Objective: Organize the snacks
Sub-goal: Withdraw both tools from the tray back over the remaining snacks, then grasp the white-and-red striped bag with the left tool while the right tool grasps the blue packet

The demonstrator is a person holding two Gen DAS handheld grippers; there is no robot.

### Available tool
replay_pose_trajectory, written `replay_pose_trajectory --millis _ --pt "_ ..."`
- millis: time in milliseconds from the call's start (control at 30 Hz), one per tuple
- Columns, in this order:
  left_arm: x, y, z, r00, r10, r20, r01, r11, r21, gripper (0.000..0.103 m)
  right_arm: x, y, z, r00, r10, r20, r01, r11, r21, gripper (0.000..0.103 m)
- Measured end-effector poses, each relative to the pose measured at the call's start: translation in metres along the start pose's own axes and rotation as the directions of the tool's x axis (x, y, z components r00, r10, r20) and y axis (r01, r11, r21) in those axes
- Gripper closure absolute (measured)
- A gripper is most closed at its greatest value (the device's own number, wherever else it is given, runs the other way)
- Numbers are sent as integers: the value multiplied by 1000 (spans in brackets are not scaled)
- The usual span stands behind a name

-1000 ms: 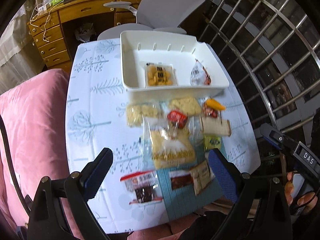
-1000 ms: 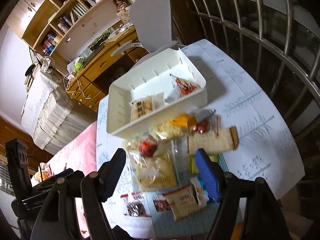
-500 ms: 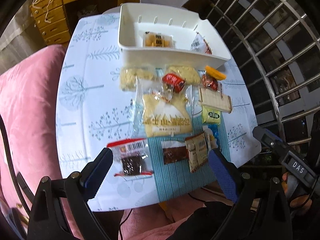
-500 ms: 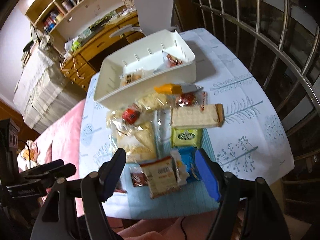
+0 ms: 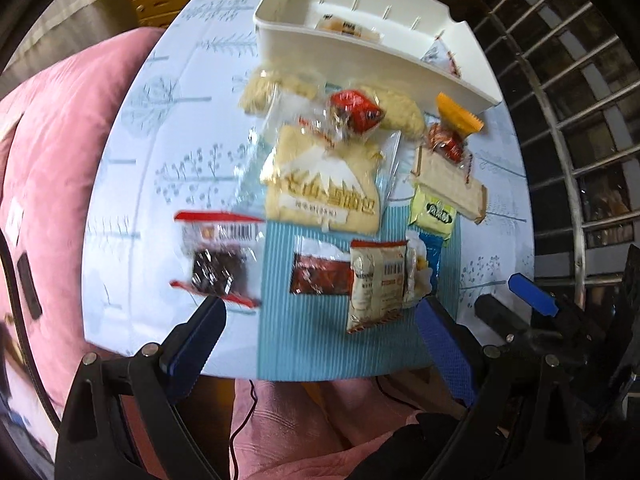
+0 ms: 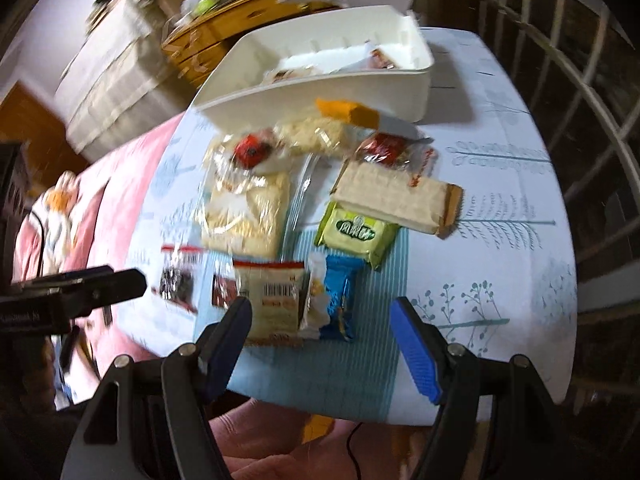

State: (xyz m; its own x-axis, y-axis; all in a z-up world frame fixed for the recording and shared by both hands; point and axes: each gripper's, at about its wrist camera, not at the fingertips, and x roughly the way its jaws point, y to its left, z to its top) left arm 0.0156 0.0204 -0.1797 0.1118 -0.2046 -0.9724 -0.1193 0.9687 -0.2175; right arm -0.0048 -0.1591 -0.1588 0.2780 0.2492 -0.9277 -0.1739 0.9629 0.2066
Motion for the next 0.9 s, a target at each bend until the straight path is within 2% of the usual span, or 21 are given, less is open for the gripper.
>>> replay_pose_trajectory --millis 200,433,667,767,900 --pt "22 -20 -3 999 45 -28 -46 997 -57 7 16 -4 -8 999 39 12 -37 986 -164 31" --pt "52 -39 2 992 103 -74 -109 991 -75 7 39 -6 -19 994 96 61 -71 944 -322 31" --pt "82 -54 10 980 154 -127 -162 985 -57 7 56 -9 -30 985 138 106 -88 920 -381 31" --pt "93 -60 13 973 183 -143 -190 981 -38 7 63 -10 -33 985 132 114 -75 912 -404 32" --pt "105 -67 17 963 208 -171 -216 976 -25 7 68 -14 -31 982 141 127 -80 915 -396 33"
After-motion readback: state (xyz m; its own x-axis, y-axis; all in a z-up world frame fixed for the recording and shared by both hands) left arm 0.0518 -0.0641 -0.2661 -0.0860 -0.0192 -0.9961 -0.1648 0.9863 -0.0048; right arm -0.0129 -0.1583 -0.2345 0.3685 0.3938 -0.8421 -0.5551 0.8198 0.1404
